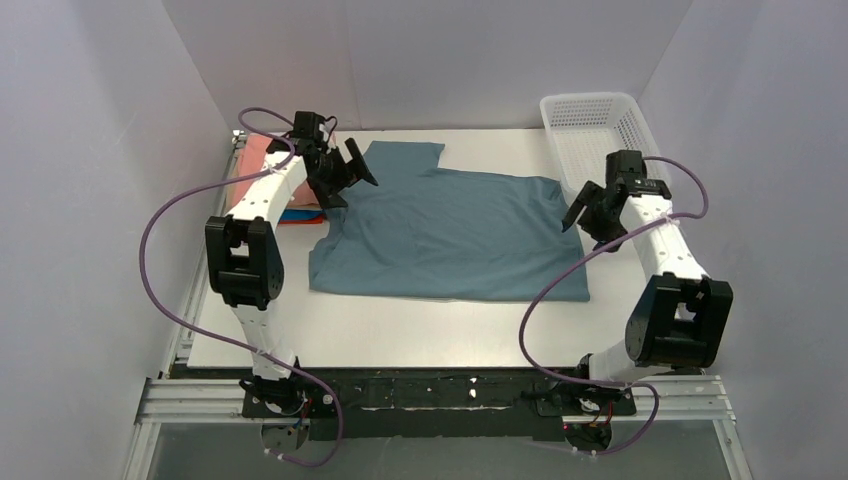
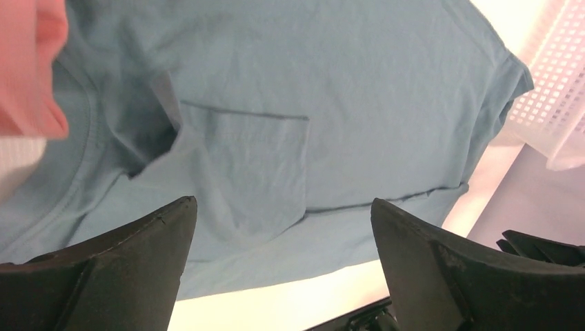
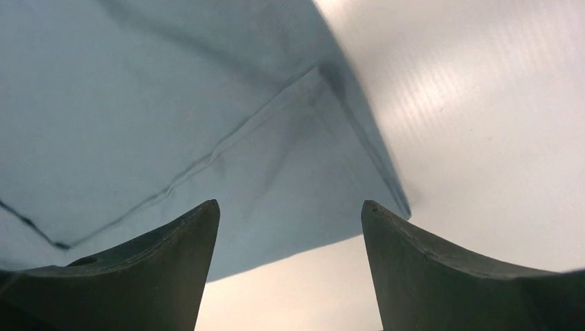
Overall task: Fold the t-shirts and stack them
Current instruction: Fold the flattened tshirt in 1/3 of the way
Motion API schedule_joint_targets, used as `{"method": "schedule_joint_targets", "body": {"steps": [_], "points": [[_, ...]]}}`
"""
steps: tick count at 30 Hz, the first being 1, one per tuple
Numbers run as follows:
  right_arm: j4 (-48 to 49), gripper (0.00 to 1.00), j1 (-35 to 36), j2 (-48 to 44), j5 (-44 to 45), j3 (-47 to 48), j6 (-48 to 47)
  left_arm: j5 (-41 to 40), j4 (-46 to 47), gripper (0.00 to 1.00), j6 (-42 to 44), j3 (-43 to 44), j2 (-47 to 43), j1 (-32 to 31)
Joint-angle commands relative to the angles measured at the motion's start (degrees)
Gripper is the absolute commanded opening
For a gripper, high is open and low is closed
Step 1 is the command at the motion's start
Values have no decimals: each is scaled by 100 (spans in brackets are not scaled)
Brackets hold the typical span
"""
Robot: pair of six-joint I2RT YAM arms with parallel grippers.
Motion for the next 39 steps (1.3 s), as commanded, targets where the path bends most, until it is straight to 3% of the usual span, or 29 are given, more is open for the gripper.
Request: {"method": "schedule_joint_targets", "body": {"steps": [1, 8, 17, 24, 30, 39], "points": [[289, 83, 823, -593, -4, -452, 208, 275, -574, 98, -227, -658, -753, -92], [1408, 83, 1896, 31, -1406, -569, 159, 323, 315, 98, -265, -2346, -1415, -317], [1718, 83, 2180, 1105, -1442, -1022, 645, 578, 357, 98, -551, -2826, -574, -260], [1695, 83, 2180, 452, -1599, -2260, 787, 443, 639, 98, -667, -4337, -1325, -270], [1136, 82, 2202, -499, -1748, -3144, 975, 437, 551, 98, -1059, -5669, -2537, -396], [292, 83, 2266, -2338, -1758, -3667, 941, -553, -1048, 98, -1104, -6365, -4843, -647]]}}
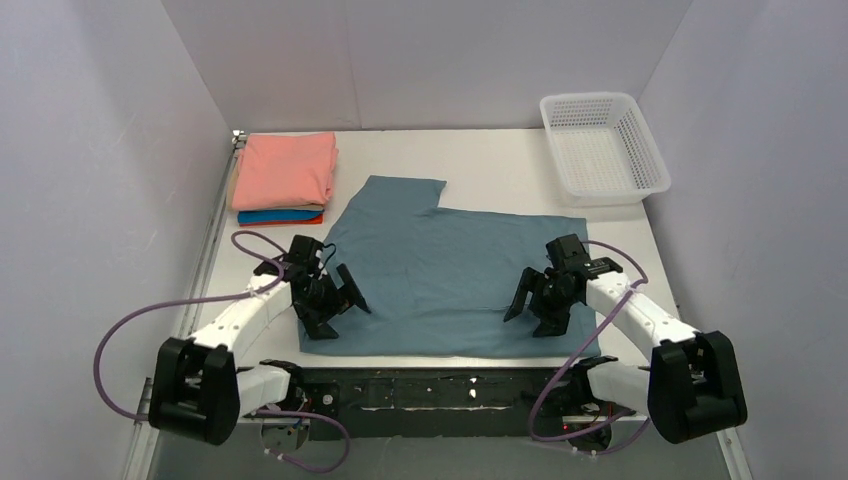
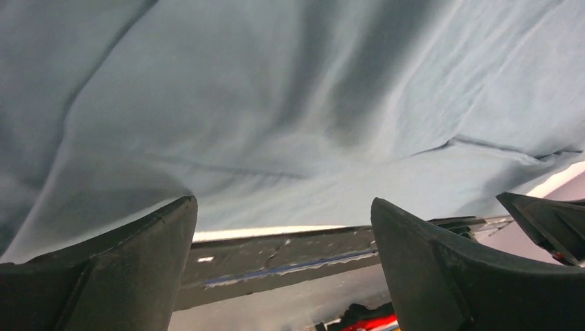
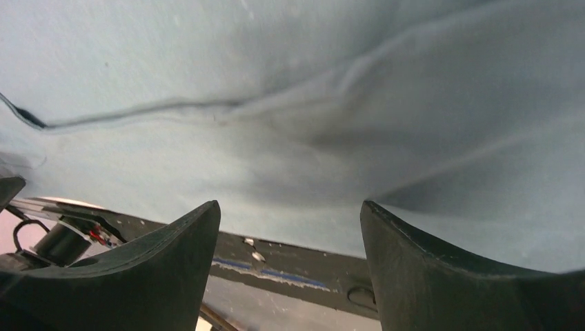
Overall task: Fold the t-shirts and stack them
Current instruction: Fold the flattened tshirt in 1/3 of the way
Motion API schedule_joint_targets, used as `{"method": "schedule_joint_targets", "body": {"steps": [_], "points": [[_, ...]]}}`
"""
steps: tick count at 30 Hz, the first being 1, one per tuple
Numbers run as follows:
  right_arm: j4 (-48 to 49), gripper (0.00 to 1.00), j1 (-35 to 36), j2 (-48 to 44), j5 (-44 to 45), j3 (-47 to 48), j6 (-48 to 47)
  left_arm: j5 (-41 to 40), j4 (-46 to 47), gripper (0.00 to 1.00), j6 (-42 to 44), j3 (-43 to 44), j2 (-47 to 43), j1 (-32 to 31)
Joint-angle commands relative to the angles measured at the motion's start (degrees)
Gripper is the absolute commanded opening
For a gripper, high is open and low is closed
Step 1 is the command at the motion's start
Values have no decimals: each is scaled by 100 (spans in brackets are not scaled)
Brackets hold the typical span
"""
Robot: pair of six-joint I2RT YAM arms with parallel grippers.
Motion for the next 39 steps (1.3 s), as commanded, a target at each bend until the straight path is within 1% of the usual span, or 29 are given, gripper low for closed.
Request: {"method": "schedule_joint_targets", "body": {"steps": [1, 4, 8, 11, 14, 16, 19, 22, 27, 29, 32, 39], "points": [[-562, 83, 30, -496, 132, 155, -255, -697, -1566, 98, -21, -37, -881, -50], [-433, 83, 30, -668, 353, 552, -769, -708, -1775, 98, -91, 272, -1189, -43], [6, 83, 46, -924, 45, 926, -1214, -691, -1733, 98, -131, 528, -1270, -20], [578, 83, 209, -672, -438, 1454, -1258, -540, -1455, 98, -185, 529, -1035, 24], [1500, 83, 614, -37, -933, 1881, -1059, -391, -982, 98, -329, 390, -675, 93], [1819, 82, 969, 624, -1083, 2332, -1077, -367, -511, 98, -460, 196, -523, 137], [1675, 81, 1460, 1833, -1192, 3332, -1206, -290, 125, 98, -658, -74, -333, 213], [1457, 80, 1827, 2954, -1287, 4235, -1327, -253, 457, 98, -776, -366, -289, 265], [1355, 77, 2135, 4436, -1613, 5468, -1242, -457, 232, 98, -648, -519, -348, 311], [1190, 76, 2246, 4851, -1602, 5827, -1282, -540, 114, 98, -613, -567, -430, 311], [1071, 75, 2352, 5257, -1583, 6088, -1313, -660, 6, 98, -561, -631, -501, 316], [1036, 72, 2481, 5664, -1573, 6162, -1232, -740, 15, 98, -544, -766, -550, 322]]}}
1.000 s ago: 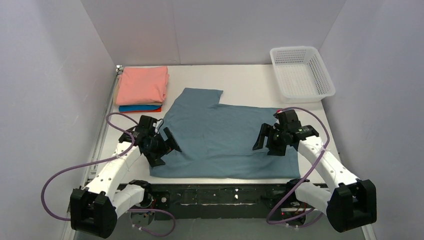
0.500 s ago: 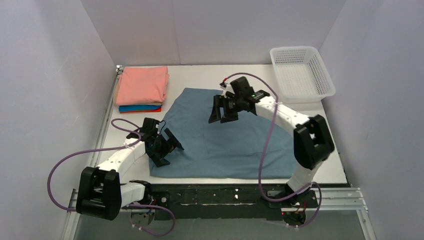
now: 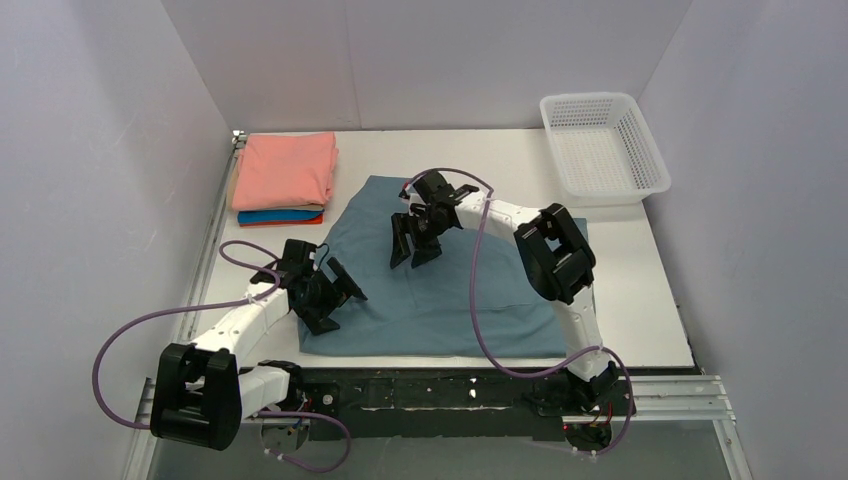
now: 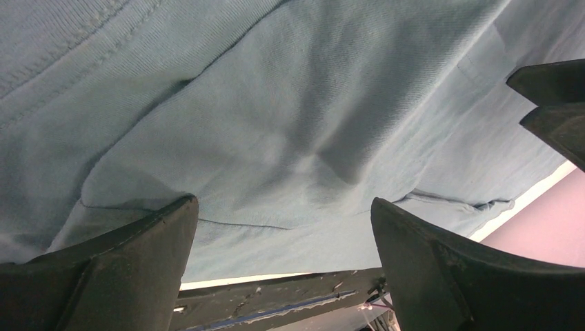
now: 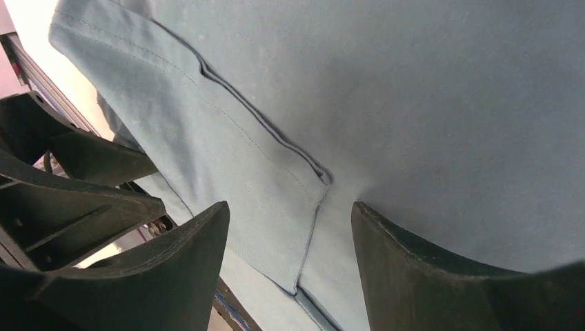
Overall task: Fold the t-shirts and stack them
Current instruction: Fold the flattened tshirt in 1/3 of the way
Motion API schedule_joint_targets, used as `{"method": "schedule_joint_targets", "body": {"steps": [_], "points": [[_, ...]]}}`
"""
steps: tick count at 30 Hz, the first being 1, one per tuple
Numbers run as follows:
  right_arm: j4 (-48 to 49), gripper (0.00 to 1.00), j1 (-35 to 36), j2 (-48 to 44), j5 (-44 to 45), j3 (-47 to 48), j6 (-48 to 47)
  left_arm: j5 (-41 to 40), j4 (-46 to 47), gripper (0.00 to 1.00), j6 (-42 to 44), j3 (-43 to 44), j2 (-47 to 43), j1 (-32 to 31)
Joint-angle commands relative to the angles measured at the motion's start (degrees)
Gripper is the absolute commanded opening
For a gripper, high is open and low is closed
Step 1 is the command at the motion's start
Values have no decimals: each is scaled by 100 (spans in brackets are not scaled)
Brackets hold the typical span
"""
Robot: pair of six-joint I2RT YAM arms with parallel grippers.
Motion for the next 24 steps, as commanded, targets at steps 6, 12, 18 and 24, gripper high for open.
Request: {"method": "schedule_joint_targets", "body": {"steps": [6, 12, 18, 24], "points": [[78, 71, 238, 293, -293, 326, 181, -318, -686, 98, 87, -309, -5, 28], [339, 70, 277, 453, -408, 492, 466, -301, -706, 98, 117, -291, -10, 31], [286, 63, 316, 426, -453, 506, 457, -301, -742, 98, 121, -266, -6, 28], [166, 55, 378, 149, -97, 121, 253, -320, -806, 98, 111, -260, 8, 29]]}}
